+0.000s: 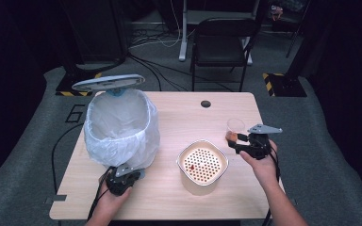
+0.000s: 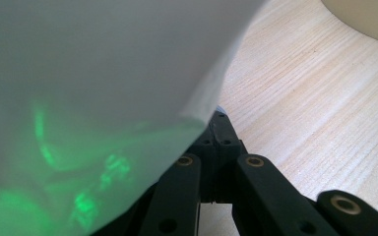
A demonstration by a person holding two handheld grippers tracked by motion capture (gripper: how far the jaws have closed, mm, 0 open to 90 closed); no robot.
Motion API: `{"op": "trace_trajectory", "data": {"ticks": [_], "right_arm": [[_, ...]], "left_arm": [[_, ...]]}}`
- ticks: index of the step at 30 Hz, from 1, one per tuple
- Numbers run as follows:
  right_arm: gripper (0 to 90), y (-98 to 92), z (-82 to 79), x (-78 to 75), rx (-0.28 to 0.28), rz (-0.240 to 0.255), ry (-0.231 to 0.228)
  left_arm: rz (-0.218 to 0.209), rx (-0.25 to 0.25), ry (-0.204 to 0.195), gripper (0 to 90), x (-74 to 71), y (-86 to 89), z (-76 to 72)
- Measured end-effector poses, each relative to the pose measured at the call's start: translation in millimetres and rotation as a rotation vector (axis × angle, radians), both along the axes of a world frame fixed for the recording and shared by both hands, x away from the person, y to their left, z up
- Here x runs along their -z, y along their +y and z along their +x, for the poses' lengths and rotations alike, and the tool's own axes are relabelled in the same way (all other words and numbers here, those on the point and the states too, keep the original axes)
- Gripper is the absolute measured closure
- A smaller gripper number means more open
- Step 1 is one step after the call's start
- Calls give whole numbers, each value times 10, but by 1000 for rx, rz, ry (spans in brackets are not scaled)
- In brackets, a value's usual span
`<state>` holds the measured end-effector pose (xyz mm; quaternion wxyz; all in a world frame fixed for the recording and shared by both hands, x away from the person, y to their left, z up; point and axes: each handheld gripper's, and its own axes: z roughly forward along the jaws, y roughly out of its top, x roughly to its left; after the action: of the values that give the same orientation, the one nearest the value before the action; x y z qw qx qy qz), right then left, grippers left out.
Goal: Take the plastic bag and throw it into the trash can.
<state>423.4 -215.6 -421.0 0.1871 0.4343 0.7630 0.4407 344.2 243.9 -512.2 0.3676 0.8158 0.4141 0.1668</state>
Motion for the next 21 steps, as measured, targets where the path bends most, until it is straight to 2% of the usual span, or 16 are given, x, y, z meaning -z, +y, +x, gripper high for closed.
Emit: {"op": "trace_trajectory", "data": {"ticks": [1,2,6,9,13,16,21], "right_arm": [[438,-17,6,12,7,-3,-2],[426,-36,14,27,16,-3,-1],[359,-92,44,76,37,-20,-12],[308,-137,80,120,49,-35,-24],[226,-190,141,181,79,-34,-12],[201,-214,197,216,82,-41,3],[163,-224,291,242,96,-55,-8]], "left_arm": [[0,-11,24,900,-2,7,-5],[1,-10,29,900,-8,10,-4],[-13,-19,17,900,2,2,-1],[-13,-13,24,900,-3,10,2],[-11,-11,25,900,-5,13,3],[-15,-15,21,900,0,12,5],[-18,-16,21,900,1,14,6]]}}
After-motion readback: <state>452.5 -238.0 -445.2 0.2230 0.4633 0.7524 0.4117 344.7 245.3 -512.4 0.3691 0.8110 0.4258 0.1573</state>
